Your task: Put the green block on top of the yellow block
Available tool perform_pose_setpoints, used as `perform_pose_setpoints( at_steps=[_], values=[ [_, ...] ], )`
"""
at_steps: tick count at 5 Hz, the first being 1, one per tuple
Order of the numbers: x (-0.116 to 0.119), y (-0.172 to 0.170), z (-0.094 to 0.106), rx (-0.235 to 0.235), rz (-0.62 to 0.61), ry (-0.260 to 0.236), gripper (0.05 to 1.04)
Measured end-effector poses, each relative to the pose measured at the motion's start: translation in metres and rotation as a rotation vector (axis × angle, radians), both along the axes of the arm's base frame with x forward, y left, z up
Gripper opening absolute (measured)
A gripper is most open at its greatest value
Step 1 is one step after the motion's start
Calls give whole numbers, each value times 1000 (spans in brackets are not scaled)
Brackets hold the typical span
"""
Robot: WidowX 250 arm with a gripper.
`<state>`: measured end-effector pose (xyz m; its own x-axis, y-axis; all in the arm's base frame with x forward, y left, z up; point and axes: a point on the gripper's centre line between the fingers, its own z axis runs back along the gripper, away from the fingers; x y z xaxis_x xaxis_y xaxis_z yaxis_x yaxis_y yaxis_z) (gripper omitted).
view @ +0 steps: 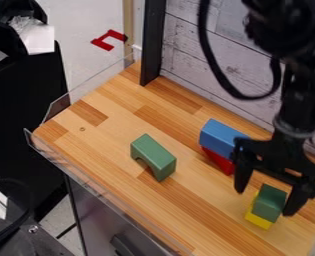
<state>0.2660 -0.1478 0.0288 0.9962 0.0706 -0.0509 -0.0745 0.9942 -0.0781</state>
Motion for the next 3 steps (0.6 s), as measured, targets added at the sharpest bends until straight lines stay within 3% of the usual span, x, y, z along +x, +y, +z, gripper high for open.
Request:
perform_pose_setpoints(
  at_steps=[1, 3],
  values=[
    [-3, 2, 22, -5, 8, -32, 999],
    [-20, 14, 44, -8, 11, -78, 999]
  ],
)
